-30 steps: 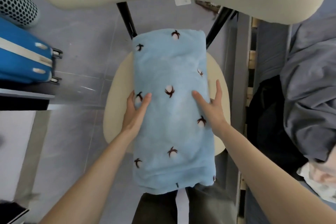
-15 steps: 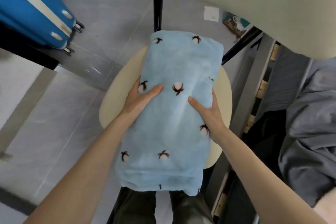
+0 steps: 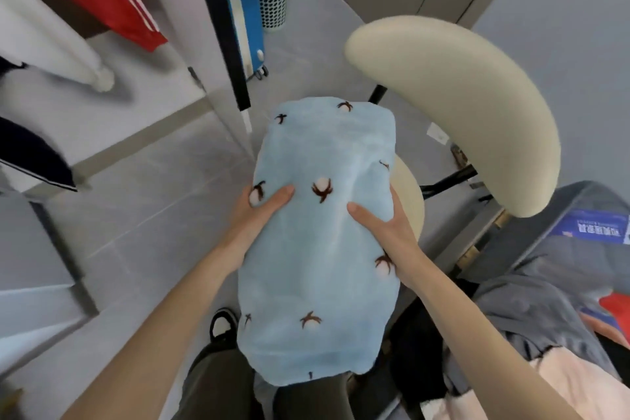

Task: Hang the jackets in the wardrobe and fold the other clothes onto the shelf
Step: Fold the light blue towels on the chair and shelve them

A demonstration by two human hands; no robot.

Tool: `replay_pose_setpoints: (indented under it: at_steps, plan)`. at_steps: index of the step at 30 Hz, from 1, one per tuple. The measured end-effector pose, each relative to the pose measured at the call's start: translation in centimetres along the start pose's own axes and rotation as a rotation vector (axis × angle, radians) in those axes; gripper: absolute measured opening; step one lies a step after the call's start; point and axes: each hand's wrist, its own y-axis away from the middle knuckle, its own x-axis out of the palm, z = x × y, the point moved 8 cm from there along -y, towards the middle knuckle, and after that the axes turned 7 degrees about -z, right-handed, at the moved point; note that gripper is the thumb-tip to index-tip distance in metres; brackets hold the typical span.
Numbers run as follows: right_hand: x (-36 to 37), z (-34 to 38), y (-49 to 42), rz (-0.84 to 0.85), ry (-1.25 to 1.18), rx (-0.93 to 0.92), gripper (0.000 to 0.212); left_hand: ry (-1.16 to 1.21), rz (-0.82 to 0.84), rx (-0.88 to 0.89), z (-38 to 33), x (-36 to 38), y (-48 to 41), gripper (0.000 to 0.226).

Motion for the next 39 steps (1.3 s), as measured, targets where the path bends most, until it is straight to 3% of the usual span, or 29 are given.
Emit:
replay_pose_setpoints:
  at_steps: [12, 17, 26, 39]
  plan:
    - [16.8, 8.2, 11.4, 0.237, 0.074, -0.137, 0.073, 0.114, -0.231, 0.06, -5.2, -19.2, 11.3, 0.056]
    - [24.8, 13.8, 15.6, 0.313, 0.091, -0.261, 0.067, 0.218, -0.193, 0.061, -10.1, -26.7, 15.6, 0.08]
    - [33.9, 29.1, 21.9, 0.446, 0.062, -0.479, 0.066, 0.428, -0.09, 0.262, -25.2, -34.3, 23.1, 0.058]
    - [38.8, 52.7, 23.7, 0.546, 0.042, -0.754, 0.063, 0.415, -0.081, 0.62, -48.1, -37.1, 26.0, 0.064]
